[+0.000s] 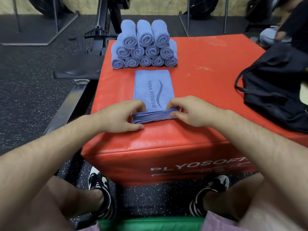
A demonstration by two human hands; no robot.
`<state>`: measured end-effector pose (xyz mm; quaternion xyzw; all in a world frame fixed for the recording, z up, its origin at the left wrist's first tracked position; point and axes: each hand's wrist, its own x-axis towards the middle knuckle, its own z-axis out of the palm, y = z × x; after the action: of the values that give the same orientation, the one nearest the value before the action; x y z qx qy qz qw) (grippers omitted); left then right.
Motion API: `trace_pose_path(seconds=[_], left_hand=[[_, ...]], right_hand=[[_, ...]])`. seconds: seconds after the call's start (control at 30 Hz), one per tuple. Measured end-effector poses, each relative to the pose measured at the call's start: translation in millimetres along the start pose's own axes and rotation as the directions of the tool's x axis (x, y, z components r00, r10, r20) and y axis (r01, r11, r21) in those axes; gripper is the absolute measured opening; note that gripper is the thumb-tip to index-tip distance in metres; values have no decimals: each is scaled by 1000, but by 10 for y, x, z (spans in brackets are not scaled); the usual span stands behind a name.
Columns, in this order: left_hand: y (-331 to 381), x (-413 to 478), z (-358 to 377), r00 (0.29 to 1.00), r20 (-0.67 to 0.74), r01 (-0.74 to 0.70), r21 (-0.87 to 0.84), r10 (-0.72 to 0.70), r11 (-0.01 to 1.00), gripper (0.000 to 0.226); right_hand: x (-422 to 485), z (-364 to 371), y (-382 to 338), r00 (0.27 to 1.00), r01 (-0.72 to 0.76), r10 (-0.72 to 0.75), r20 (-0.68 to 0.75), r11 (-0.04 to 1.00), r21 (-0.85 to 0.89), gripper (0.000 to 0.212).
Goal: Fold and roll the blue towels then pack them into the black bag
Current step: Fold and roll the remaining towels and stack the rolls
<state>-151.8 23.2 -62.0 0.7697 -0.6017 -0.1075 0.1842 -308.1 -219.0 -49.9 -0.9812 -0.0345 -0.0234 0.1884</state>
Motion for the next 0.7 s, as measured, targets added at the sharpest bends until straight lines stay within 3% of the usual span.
trace_pose_path(seconds=[0.23,0.43,0.7], left_hand=[[-49,38,-58,987,-156,37,-82,-49,996,10],[-124,95,162,959,-281,41,0,-40,999,20],[-39,59,105,968,-197,-104,258,157,960,19]], right_hand=[[88,15,83,998,-8,10,-55,1000,22,19],[93,79,58,989,52,-72,-132,987,-149,15],[9,52,-15,985,125,-144,-91,973,-194,12]])
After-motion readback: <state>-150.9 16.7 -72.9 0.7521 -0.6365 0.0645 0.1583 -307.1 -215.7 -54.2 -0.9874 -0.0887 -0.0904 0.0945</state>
